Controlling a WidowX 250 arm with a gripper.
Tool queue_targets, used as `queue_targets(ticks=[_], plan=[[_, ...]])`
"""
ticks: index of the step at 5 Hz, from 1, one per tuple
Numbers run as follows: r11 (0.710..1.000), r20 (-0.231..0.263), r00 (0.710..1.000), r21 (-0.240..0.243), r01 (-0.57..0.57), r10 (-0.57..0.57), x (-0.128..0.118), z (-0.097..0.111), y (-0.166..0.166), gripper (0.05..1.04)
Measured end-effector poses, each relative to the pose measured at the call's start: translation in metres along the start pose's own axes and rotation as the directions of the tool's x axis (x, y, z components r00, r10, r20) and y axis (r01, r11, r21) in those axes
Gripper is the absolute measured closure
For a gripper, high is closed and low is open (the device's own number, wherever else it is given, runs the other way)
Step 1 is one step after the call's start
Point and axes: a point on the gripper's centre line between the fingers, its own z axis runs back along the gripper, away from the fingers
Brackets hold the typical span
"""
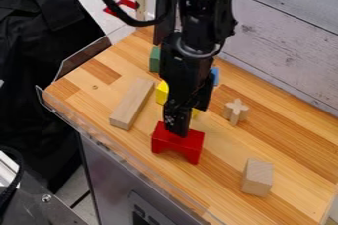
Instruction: Put the red arch on the yellow block
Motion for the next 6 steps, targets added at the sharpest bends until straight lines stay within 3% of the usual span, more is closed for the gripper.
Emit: queue_targets(ticks=[3,6], plan=[[0.994,-0.042,0.995,0.056,-0.092,0.095,-0.0070,-0.0069,0.0151,0.085],[0.993,-0.046,0.994,0.055,-0.100,0.102,-0.0049,-0.0068,0.0146,0.085]])
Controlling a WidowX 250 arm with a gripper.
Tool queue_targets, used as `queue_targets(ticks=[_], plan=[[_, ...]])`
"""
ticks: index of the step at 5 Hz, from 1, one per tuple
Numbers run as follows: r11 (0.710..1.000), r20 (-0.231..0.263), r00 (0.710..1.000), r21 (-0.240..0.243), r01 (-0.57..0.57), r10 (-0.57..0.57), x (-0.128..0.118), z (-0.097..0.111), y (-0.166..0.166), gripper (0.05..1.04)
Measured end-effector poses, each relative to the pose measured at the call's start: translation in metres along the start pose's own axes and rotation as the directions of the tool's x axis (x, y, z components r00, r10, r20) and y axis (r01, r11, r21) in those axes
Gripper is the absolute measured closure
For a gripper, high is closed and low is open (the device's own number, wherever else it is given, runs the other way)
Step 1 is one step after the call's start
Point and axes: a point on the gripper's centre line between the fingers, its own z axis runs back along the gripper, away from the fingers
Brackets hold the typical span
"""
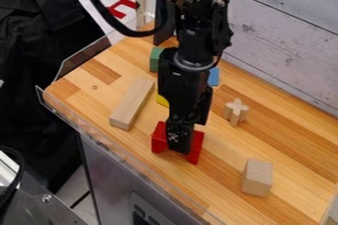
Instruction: Put the red arch on the yellow block
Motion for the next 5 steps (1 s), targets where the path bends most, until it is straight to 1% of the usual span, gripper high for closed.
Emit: queue_targets(ticks=[1,2,3,4,5], plan=[[1.000,0.010,1.000,0.005,-0.005,0.005,0.003,-0.001,0.001,0.085],[0.999,0.019,0.999,0.023,-0.030,0.029,0.006,-0.004,0.007,0.086],[0.999,0.016,0.999,0.017,-0.039,0.039,0.007,-0.008,0.009,0.085],[0.998,-0.010,0.998,0.007,-0.062,0.062,0.005,-0.013,0.012,0.085],[0.998,-0.024,0.998,-0.010,-0.057,0.057,0.004,-0.013,0.008,0.115]])
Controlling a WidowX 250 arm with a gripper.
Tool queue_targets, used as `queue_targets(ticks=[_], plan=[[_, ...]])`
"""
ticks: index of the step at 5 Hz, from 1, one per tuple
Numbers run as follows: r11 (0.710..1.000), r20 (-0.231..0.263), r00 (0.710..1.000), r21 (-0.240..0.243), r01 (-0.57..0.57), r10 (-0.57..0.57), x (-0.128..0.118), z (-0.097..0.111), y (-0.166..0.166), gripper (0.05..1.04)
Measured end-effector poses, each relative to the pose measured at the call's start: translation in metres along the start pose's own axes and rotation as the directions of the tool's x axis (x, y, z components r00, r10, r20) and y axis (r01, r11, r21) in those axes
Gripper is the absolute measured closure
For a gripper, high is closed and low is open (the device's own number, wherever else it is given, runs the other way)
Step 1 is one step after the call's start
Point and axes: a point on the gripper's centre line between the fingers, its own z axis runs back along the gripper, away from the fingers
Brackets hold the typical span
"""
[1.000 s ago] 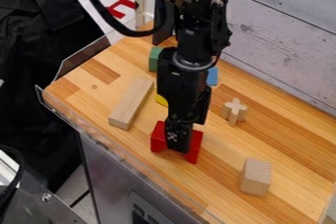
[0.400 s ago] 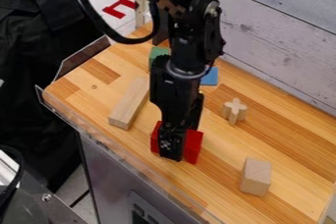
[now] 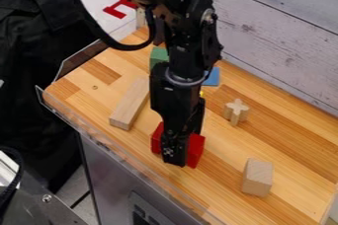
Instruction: Put the red arch on the yellow block
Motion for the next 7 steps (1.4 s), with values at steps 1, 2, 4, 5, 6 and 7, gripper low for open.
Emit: queue_targets(ticks=[1,2,4,5,6,7], plan=[[1.000,-0.004,1.000,0.010,0.008,-0.008,0.001,-0.003,0.000,0.394],[1.000,0.000,1.000,0.007,0.027,-0.027,0.002,-0.003,-0.002,0.512],[0.997,0.021,0.997,-0.018,0.069,-0.069,0.004,0.002,-0.013,0.512],[0.992,0.041,0.993,-0.062,0.109,-0.106,0.010,0.013,-0.032,0.512],[0.984,0.069,0.989,-0.111,0.138,-0.131,0.017,0.026,-0.053,0.512],[0.986,0.042,0.993,-0.121,0.117,-0.112,0.022,0.034,-0.067,0.512]])
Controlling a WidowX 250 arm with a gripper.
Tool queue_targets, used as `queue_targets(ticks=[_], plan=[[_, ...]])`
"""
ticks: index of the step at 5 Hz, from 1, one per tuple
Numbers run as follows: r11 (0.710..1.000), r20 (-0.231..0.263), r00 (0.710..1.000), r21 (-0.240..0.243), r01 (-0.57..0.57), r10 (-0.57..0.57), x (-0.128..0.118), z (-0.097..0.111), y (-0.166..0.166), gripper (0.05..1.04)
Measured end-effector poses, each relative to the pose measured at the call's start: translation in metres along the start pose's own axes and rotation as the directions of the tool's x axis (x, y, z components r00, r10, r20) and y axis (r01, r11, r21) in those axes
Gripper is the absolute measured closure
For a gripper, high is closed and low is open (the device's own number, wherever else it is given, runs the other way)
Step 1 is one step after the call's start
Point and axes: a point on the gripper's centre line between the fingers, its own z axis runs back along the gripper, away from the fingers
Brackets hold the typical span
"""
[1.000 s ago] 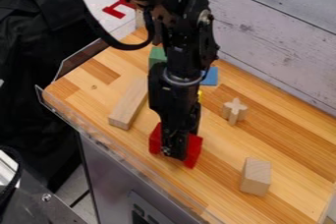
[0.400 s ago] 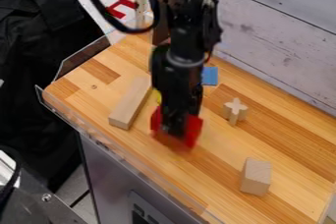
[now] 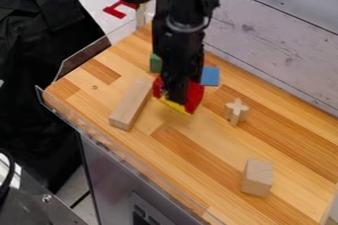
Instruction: Put the red arch on the yellow block
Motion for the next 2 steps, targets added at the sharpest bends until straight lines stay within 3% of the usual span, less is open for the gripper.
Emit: queue_targets(ticks=[2], plan=[[0.999,-0.031,0.999,-0.010,-0.038,0.038,0.0070,0.0020,-0.0115,0.512]])
